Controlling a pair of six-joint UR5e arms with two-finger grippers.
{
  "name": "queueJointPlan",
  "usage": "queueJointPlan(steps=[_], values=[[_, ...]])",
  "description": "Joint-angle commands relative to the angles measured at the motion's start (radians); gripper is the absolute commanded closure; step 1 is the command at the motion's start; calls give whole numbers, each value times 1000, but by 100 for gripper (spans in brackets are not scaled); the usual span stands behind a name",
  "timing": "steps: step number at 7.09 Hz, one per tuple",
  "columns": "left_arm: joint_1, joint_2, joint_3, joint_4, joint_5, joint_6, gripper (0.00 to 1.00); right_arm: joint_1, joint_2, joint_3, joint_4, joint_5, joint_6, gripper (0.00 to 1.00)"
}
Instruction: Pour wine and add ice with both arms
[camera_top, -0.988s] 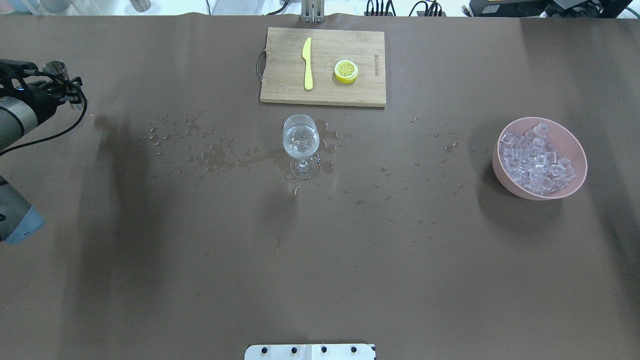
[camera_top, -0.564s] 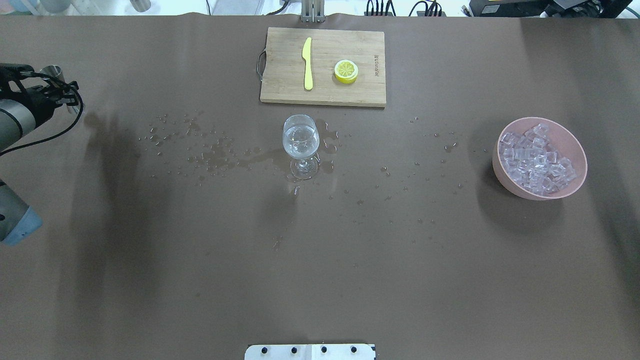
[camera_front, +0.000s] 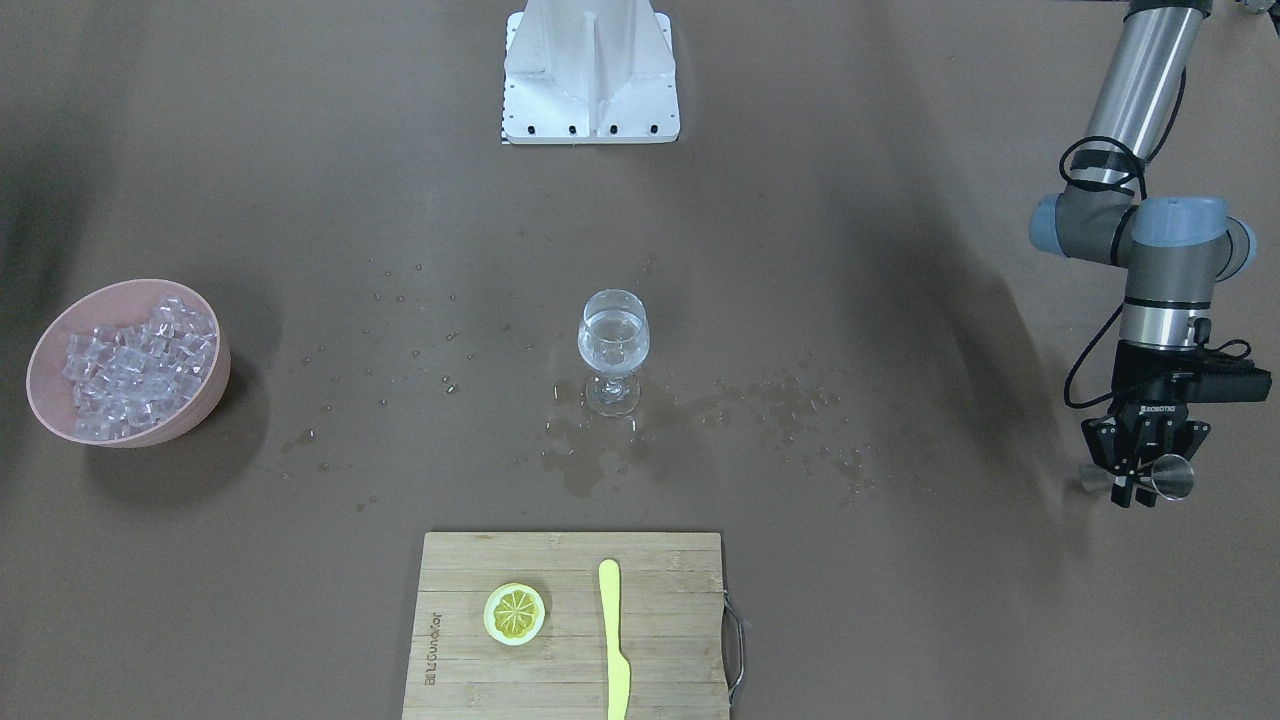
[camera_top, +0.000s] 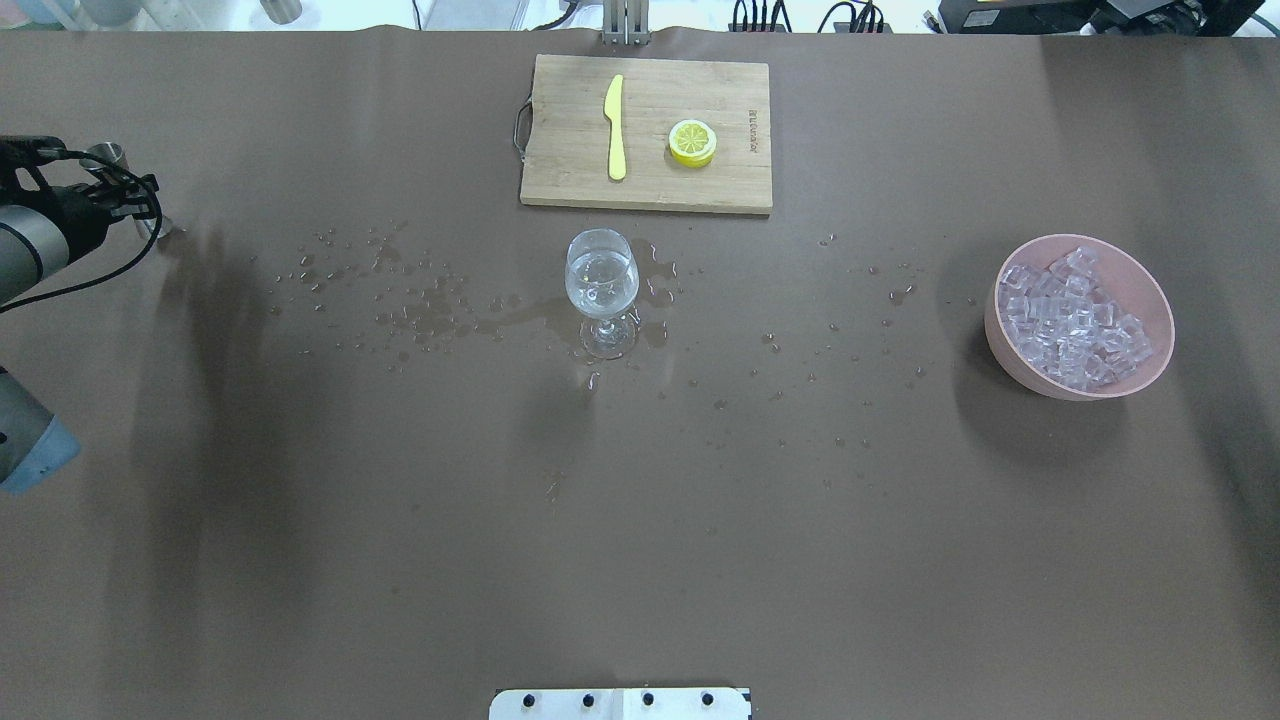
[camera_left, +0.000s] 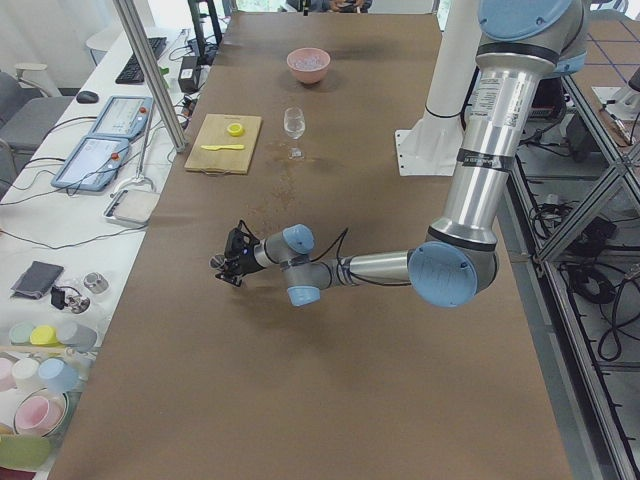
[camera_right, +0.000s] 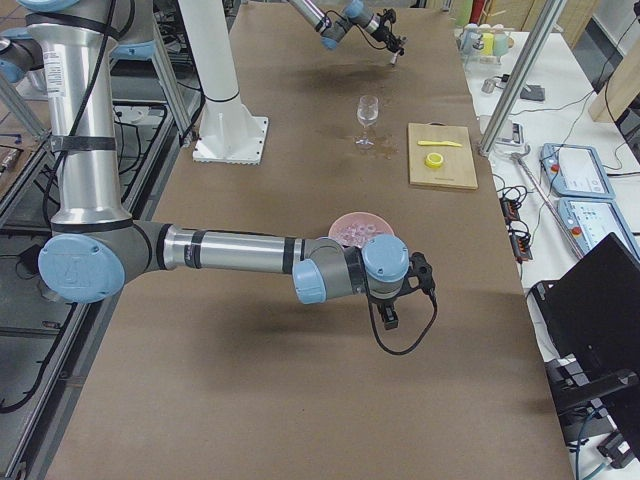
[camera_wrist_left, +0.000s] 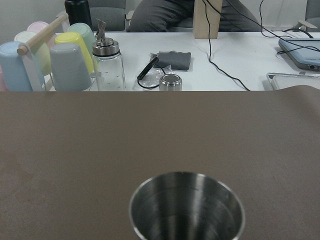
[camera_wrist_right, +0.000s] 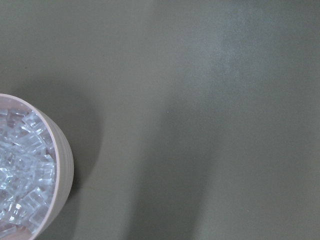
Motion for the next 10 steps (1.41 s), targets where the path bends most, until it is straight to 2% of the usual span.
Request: queueJointPlan(steps=[1, 6, 7, 8, 10], values=[[0, 5, -3, -5, -7, 1, 100, 0, 0, 0, 0, 0, 0, 0], [1, 42, -16, -14, -4, 6, 100, -2, 0, -2, 0, 0, 0, 0], [1, 47, -18, -19, -9, 8, 75, -2, 0, -2, -2, 1, 0, 0], [1, 51, -18, -22, -13, 8, 1, -2, 0, -2, 0, 0, 0, 0], [1, 84, -32, -57, -15, 9, 2, -2, 0, -2, -2, 0, 0, 0]])
